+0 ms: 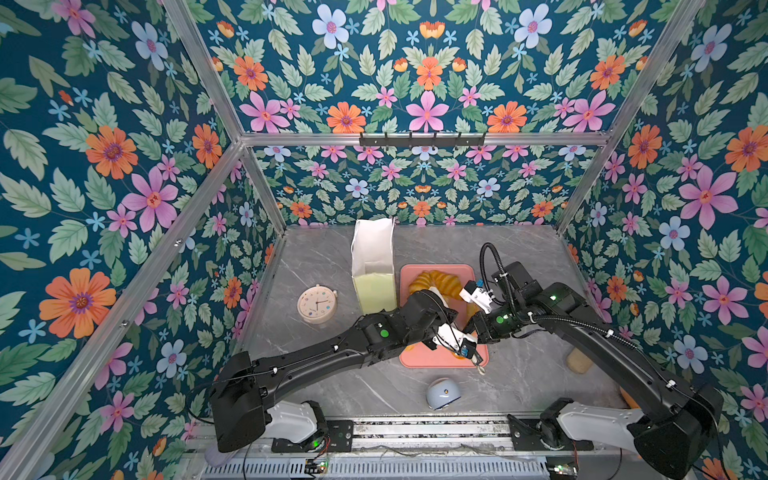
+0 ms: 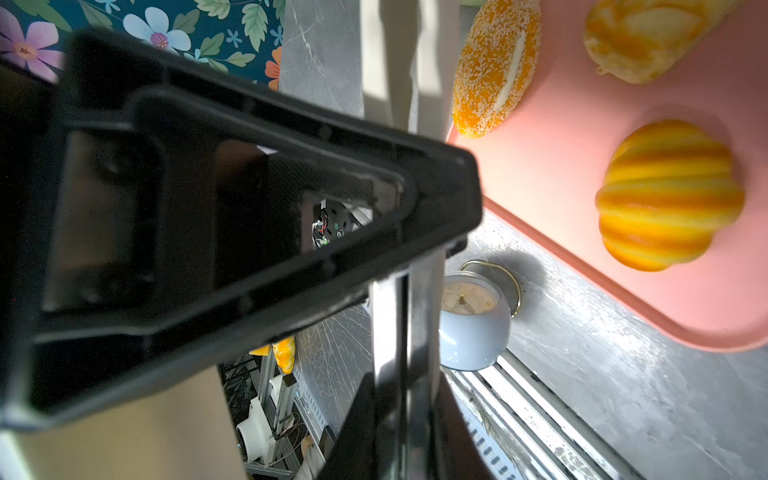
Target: Place the fake bread into the paper bag
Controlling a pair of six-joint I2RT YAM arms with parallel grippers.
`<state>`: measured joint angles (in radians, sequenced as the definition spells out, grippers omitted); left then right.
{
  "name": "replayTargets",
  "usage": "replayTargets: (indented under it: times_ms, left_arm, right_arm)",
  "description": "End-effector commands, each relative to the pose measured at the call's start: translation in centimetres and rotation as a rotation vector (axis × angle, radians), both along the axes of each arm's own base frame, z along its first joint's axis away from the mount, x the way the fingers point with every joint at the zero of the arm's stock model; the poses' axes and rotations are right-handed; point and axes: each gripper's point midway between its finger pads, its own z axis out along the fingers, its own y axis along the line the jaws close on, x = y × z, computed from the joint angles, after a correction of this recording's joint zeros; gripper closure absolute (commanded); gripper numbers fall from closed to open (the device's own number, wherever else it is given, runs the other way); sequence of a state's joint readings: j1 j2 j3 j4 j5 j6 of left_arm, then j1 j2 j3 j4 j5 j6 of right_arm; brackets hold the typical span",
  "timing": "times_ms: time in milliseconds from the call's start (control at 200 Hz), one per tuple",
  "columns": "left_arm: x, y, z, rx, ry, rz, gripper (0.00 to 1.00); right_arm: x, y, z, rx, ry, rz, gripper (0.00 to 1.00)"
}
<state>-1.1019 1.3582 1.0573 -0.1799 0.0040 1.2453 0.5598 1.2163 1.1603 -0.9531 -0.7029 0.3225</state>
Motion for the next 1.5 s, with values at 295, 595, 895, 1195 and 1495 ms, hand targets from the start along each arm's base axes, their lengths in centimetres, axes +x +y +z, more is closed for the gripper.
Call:
replayTargets:
  times_ms: [295, 595, 895, 1195, 1495]
  left_arm:
    - [-0.3, -1.1, 2.0, -0.12, -0.021, -0.029, 0.81]
    - [0.0, -0.7, 1.4, -0.084, -0.036, -0.02, 0.85]
    - [0.3, -0.4, 0.7, -0.063, -0.034, 0.002, 0.86]
    - [0.1, -0.7, 1.7, -0.139, 0.025, 0.034, 0.87]
    - [0.6, -0.7, 2.1, -0.209, 0.101, 0.116, 0.88]
  right_arm:
    - [0.1, 0.2, 0.6, 0.019, -0.032, 0.015, 0.74]
    - [0.0, 0.0, 1.5, 0.025, -0.068, 0.019, 0.6]
    - [0.7, -0.8, 3.2, 0.009, -0.174, -0.018, 0.46]
    - [1.5, -2.5, 5.8, -0.001, -0.343, -0.1, 0.41]
    - [2.2, -4.4, 8.0, 0.004, -0.48, -0.214, 0.4]
